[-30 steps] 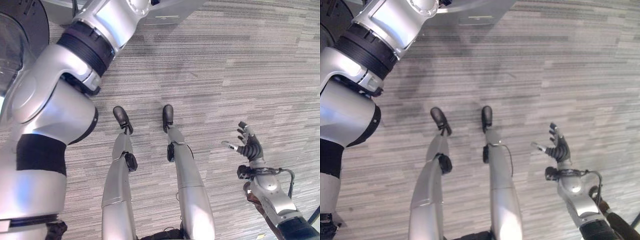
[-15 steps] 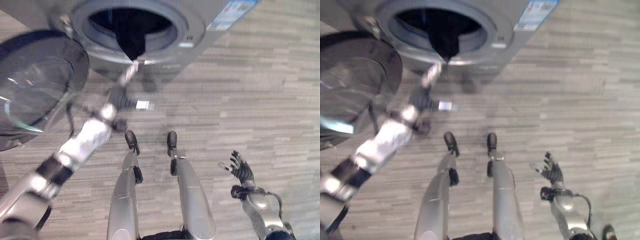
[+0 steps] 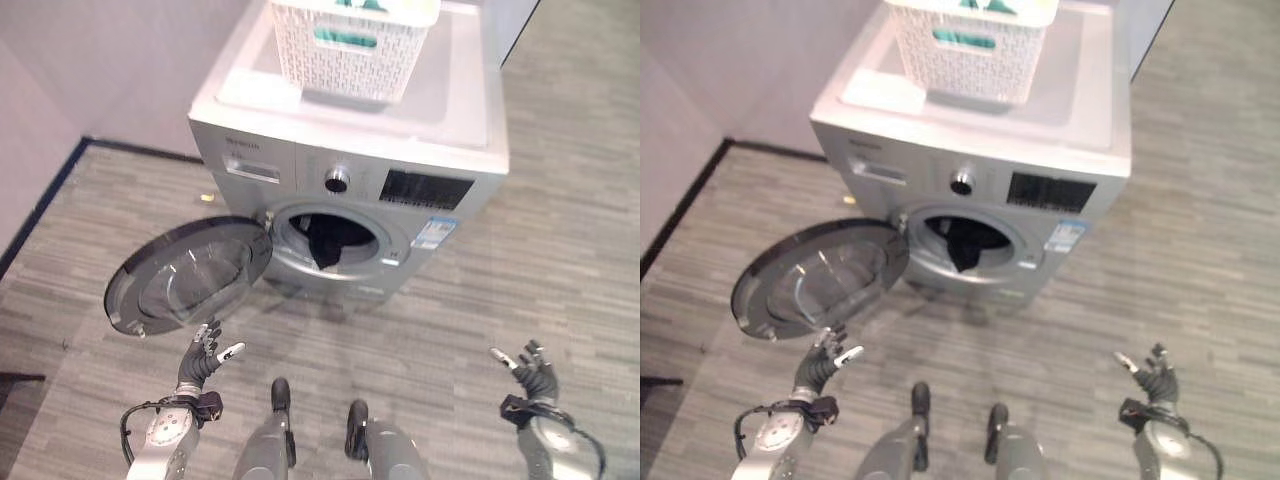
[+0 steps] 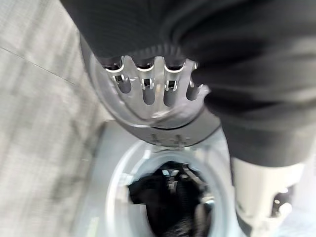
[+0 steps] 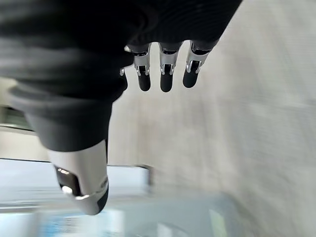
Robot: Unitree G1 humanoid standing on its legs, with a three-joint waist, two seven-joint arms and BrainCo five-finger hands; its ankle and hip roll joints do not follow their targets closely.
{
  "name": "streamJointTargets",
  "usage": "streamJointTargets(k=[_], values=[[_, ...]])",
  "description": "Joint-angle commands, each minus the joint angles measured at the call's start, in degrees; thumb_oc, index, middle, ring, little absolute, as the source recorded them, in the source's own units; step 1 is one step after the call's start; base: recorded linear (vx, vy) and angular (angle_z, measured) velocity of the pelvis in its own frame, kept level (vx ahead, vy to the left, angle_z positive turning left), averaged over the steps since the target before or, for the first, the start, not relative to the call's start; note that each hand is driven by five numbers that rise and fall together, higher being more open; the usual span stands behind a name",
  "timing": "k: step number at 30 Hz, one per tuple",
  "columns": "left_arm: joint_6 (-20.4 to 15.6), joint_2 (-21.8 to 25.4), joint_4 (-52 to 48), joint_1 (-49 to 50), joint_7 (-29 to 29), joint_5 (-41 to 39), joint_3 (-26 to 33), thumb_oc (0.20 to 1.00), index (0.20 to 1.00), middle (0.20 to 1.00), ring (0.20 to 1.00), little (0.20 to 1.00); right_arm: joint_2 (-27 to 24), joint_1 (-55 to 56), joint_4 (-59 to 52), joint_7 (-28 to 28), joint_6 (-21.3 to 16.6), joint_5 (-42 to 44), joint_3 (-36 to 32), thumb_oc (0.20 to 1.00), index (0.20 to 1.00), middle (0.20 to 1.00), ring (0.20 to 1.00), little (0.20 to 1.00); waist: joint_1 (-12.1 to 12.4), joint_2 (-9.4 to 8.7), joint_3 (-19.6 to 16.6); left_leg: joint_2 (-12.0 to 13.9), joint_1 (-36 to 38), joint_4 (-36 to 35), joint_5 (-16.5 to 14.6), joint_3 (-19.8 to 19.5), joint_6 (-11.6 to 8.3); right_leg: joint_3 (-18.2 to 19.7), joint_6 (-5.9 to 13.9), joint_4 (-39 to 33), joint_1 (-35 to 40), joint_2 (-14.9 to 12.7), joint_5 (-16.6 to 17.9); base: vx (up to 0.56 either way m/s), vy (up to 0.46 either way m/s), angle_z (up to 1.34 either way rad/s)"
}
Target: Grab the laundry basket,head to the washer,open it,put in the laundry and shut it.
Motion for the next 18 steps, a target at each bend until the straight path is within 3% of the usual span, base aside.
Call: streamJointTargets(k=[1, 2, 5, 6, 7, 9, 11, 12, 13, 14, 15, 16, 18], values=[[-3.34, 2.41, -2.77, -6.03, 1.13, 6.2, -0.22, 1.0, 1.0, 1.0, 1.0, 1.0, -5.42, -5.07, -8.92, -4.98, -3.24, -8.34, -2.66, 1.0, 1.0, 1.0, 1.0, 1.0, -1.21, -0.85, 2.19, 1.84, 0.98, 6.77, -6.99, 2.2, -0.9, -1.78, 0.72, -11.48, 9.81, 0.18, 1.33, 0.14, 0.288, 0.15], [-3.21, 2.31, -2.22, -6.04, 1.29, 7.9, 0.03, 1.0, 1.0, 1.0, 1.0, 1.0, -6.61, -7.28, -12.16, -6.45, -3.84, -11.23, -4.32, 1.0, 1.0, 1.0, 1.0, 1.0, -0.57, -1.2, 0.73, 0.4, 3.03, 5.37, -8.04, 0.03, -0.17, -1.47, 1.75, -11.1, 11.33, -0.63, 2.21, 0.2, 0.309, -0.2], [-2.06, 2.42, -0.78, -5.43, 1.85, 9.04, 0.43, 1.0, 1.0, 1.0, 1.0, 1.0, -8.01, -12.17, -15.68, -8.21, -3.27, -12.73, -5.03, 1.0, 1.0, 1.0, 1.0, 1.0, 0.54, -1.13, -0.81, -0.85, 7.57, 3.14, -9.52, 1.05, 2.65, -2.22, 3.34, -1.67, 11.18, -3.4, 3.7, 0.21, 0.228, 0.01], [-1.81, 2.42, -0.56, -4.88, 1.98, 9.88, 0.95, 1.0, 1.0, 1.0, 1.0, 1.0, -8.61, -13.08, -16.64, -8.26, -3.19, -13.52, -5.59, 1.0, 1.0, 1.0, 1.0, 1.0, 0.81, -1.13, -1.22, -1.58, 9.22, 2.14, -9.9, 1.66, 3.61, -2.23, 4.26, 2.5, 10.58, -4.56, 5.99, 0.21, 0.323, 0.21], [-1.4, 2.74, -0.65, -4.33, 1.4, 10.7, 0.87, 1.0, 1.0, 1.0, 1.0, 1.0, -10.72, -14.54, -17.62, -8.96, -2.55, -15.51, -6.78, 1.0, 1.0, 1.0, 1.0, 1.0, 0.81, -0.84, -0.89, -2.36, 12.08, 0.55, -9.95, 1.67, 4.91, -1.44, 5.48, 11.88, 8.61, -5.89, 9.96, 0.19, 0.283, 0.16], [-1.3, 3.06, -0.92, -4.11, 1.08, 11.18, 0.66, 1.0, 1.0, 1.0, 1.0, 1.0, -11.82, -15.54, -18.19, -9.4, -2.51, -16.1, -7.2, 1.0, 1.0, 1.0, 1.0, 1.0, 0.6, -0.31, -0.83, -2.43, 13.0, -0.26, -9.5, 1.07, 5.57, -0.76, 5.5, 16.34, 7.26, -5.79, 10.64, 0.1, 0.157, 0.37], [-1.17, 4.53, -2.13, -3.31, -0.51, 12.22, -0.44, 1.0, 1.0, 1.0, 1.0, 1.0, -16.17, -20.7, -16.17, -10.63, -2.61, -16.88, -7.17, 1.0, 1.0, 1.0, 1.0, 1.0, 0.99, 0.43, -1.29, -2.54, 15.89, -2.7, -9.18, -0.16, 6.13, 0.48, 6.1, 24.63, 3.92, -5.87, 10.76, 0.15, 0.107, 0.35], [-1.32, 5.08, -2.92, -3.28, -1.11, 12.37, -0.87, 1.0, 1.0, 1.0, 1.0, 1.0, -17.96, -22.53, -14.9, -10.81, -2.73, -16.77, -6.87, 1.0, 1.0, 1.0, 1.0, 1.0, 1.39, 0.3, -1.42, -2.57, 16.53, -3.44, -9.05, -0.8, 5.92, 0.49, 6.24, 24.32, 3.24, -6.56, 11.05, 0.19, 0.028, 0.06], [-1.72, 5.51, -3.34, -3.37, -1.61, 12.2, -1.57, 1.0, 1.0, 1.0, 1.0, 1.0, -20.19, -24.45, -13.15, -10.74, -2.77, -16.05, -6.16, 1.0, 1.0, 1.0, 1.0, 1.0, 1.85, -0.1, -1.61, -2.68, 16.81, -3.75, -9.16, -1.52, 5.54, 0.58, 6.31, 21.9, 3.04, -7.12, 10.67, 0.15, -0.106, 0.41], [-2.23, 6.21, -4.02, -3.42, -2.64, 11.47, -2.31, 1.0, 1.0, 1.0, 1.0, 1.0, -25.86, -29.56, -8.42, -10.82, -2.94, -15.25, -3.82, 1.0, 1.0, 1.0, 1.0, 1.0, 2.41, -0.34, -1.75, -2.27, 16.51, -3.95, -9.16, -2.91, 4.58, 0.2, 6.0, 13.52, 3.79, -7.62, 10.43, 0.17, -0.224, 0.81], [-2.83, 6.65, -3.99, -3.82, -3.07, 11.42, -3.17, 1.0, 1.0, 1.0, 1.0, 1.0, -30.41, -34.65, -4.47, -10.34, -2.69, -14.68, -0.7, 1.0, 1.0, 1.0, 1.0, 1.0, 2.58, -0.89, -1.8, -1.95, 16.75, -4.11, -10.03, -4.55, 3.49, 1.98, 6.02, -1.13, 4.61, -7.2, 10.43, 0.24, -0.31, 0.98], [-3.08, 6.59, -3.46, -4.37, -3.26, 11.62, -3.98, 1.0, 1.0, 1.0, 1.0, 1.0, -33.32, -39.5, -1.18, -9.84, -2.48, -13.72, 2.91, 1.0, 1.0, 1.0, 1.0, 1.0, 2.45, -1.58, -1.66, -2.02, 17.37, -3.79, -11.52, -6.28, 2.96, 6.25, 7.03, -12.64, 4.81, -6.13, 12.6, 0.23, -0.269, 0.72], [-3.34, 6.22, -2.51, -5.05, -3.05, 11.79, -4.44, 1.0, 1.0, 1.0, 1.0, 1.0, -35.21, -42.6, 0.57, -9.82, -2.28, -13.64, 5.11, 1.0, 1.0, 1.0, 1.0, 1.0, 2.04, -2.13, -1.3, -2.31, 17.79, -3.26, -12.61, -7.85, 2.73, 10.11, 8.2, -18.07, 3.26, -5.99, 15.46, 0.22, -0.172, 0.61]])
